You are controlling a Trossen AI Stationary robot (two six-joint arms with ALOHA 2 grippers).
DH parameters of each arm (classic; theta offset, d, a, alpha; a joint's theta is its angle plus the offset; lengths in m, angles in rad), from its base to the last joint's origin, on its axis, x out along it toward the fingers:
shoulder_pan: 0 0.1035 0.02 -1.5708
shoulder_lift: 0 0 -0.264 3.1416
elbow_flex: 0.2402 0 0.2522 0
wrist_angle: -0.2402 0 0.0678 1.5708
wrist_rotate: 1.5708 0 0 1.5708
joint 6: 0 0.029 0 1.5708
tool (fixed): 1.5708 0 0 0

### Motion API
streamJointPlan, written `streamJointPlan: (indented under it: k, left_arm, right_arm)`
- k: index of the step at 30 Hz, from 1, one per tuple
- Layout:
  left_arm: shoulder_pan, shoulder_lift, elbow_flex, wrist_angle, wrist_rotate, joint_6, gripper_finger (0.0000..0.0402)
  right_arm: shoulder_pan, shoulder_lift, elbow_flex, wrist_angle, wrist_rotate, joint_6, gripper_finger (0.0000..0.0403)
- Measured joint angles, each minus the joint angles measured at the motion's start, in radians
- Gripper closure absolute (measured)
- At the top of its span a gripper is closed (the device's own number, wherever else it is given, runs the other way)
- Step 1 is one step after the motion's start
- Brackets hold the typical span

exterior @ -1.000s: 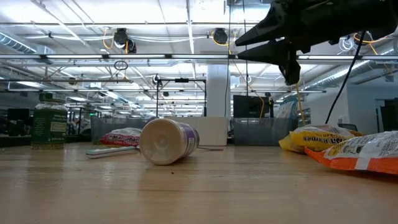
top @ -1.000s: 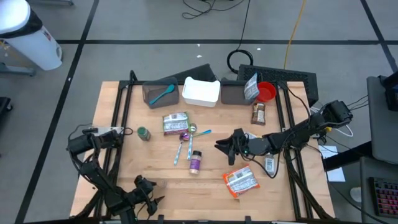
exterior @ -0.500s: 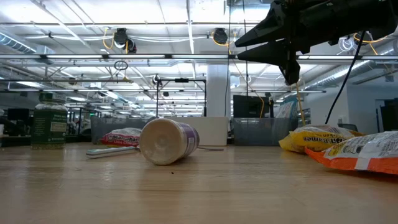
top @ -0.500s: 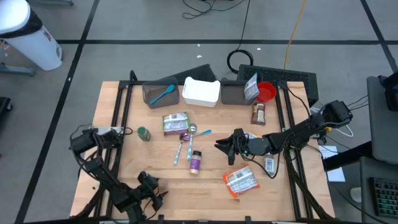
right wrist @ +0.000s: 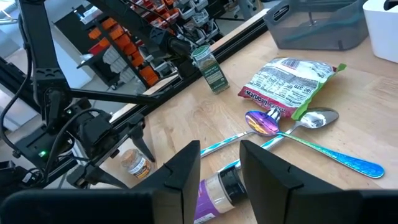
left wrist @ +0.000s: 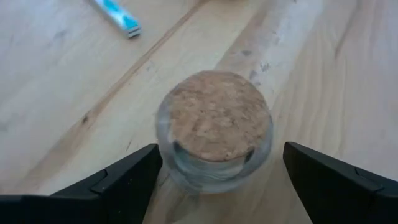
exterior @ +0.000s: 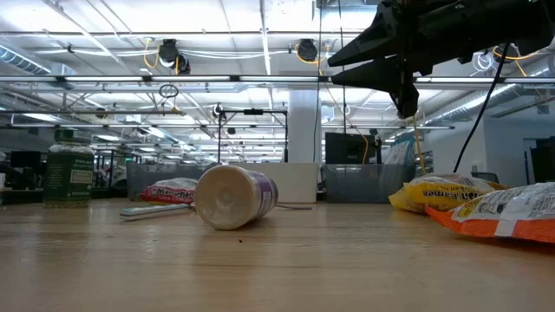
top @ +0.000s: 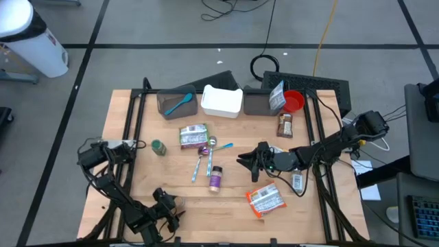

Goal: Pick & Place Food Item
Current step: Put the brown seasoning bottle into the white bin

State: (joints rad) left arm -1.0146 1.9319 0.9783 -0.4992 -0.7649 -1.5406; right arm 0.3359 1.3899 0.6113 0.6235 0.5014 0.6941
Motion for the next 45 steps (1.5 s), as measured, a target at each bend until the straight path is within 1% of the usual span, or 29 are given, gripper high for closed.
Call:
streamJointPlan:
  k: [4,7,12,18,20,23,31,45]
  left_arm:
    - [0.020,-0.001,0.000,0.044,0.005,0.185,0.0050]
    - [0.039,-0.001,0.000,0.068,0.006,0.267,0.0050]
    - [0.067,-0.002,0.001,0.093,0.020,0.278,0.0050]
    - [0.083,-0.005,0.003,0.086,0.072,0.351,0.0050]
    - [0.083,-0.006,0.003,0.082,0.088,0.341,0.0050]
    - [0.081,-0.007,0.004,0.075,0.113,0.287,0.0050]
    - [0.050,-0.004,0.005,0.017,0.116,0.138,0.0050]
    - [0.004,-0.005,0.006,-0.075,0.146,0.060,0.0050]
  right_arm:
    - [0.000,0.000,0.000,0.000,0.000,-0.002,0.0298]
    - [-0.001,0.000,0.000,0.000,0.003,-0.003,0.0298]
    - [-0.001,0.000,0.000,0.000,0.005,-0.006,0.0298]
    - [-0.003,0.000,0.000,-0.005,0.029,-0.011,0.0298]
    - [-0.005,0.000,0.000,-0.006,0.029,-0.010,0.0298]
    - [-0.007,0.000,0.000,-0.007,0.029,-0.010,0.0298]
    - [-0.007,0.000,0.000,-0.007,0.027,-0.007,0.0298]
    - [-0.007,0.000,0.000,-0.007,0.026,-0.007,0.0298]
